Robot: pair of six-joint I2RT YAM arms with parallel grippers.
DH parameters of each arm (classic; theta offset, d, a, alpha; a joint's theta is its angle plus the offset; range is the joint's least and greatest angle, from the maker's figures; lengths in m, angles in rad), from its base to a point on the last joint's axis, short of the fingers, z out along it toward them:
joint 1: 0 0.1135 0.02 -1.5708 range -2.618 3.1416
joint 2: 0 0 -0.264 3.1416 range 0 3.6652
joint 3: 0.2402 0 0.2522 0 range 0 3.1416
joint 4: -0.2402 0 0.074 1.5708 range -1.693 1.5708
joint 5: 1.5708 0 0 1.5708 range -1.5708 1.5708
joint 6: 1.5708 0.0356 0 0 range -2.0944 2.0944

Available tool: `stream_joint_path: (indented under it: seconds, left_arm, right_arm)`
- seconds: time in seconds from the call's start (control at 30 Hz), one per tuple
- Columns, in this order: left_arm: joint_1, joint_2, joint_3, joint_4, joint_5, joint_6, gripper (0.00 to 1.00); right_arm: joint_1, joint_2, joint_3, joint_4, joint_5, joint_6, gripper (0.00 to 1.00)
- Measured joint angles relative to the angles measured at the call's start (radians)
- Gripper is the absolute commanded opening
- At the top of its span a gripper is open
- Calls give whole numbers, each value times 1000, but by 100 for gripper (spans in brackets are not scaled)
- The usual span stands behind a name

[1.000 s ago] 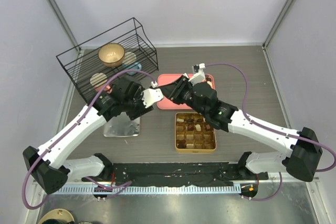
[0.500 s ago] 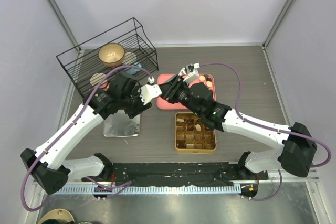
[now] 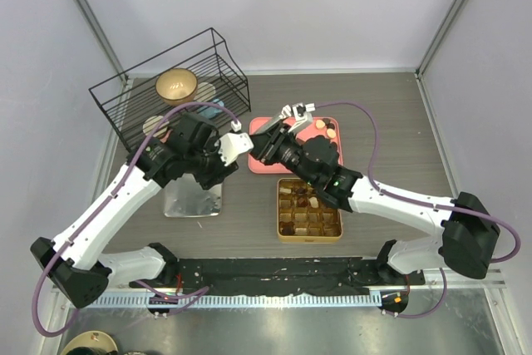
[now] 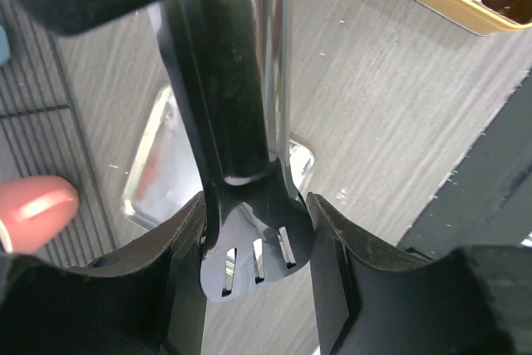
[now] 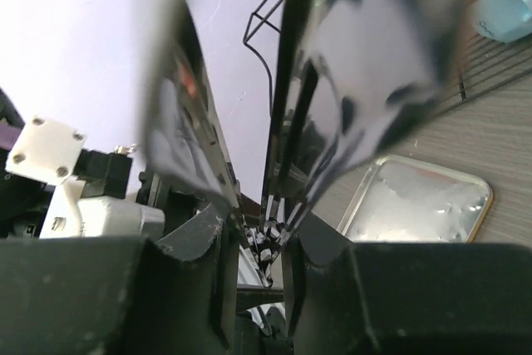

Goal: Pack the chocolate
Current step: Adjust the clamp, then pick up the fake chocolate from the plate.

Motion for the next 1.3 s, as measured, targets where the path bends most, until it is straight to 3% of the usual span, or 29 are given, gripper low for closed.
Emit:
stream_joint_path:
  seconds: [0.03,0.07,0.13,0.17,0.53,0.8,0.97,1.3]
  left_arm:
    - [0,0,5,-8,4,-5,25]
    - [1,0,8,-16,9,-10,54]
    - [1,1,19,-32,21,-14,87]
    - [0,2,27,-31,39,-10,99]
    - [53,-4,119,13,61,-22,100]
    - [276,92,195,-27,167,-70,100]
    - [404,120,174,-20,249,-95,100]
    - [427,60,56,23,243,-121,100]
  right_arm:
    - [8,0,0,8,9,-14,3]
    - [16,0,0,14,23,-27,2]
    - [32,-3,0,21,51,-58,1]
    - [40,-6,0,16,60,-79,1]
    - [65,-105,-24,-257,298,-437,1]
    - [28,-188,-22,-268,453,-640,1]
    - [-154,-127,29,-335,440,-672,1]
    - [-298,97,64,-280,420,-750,6]
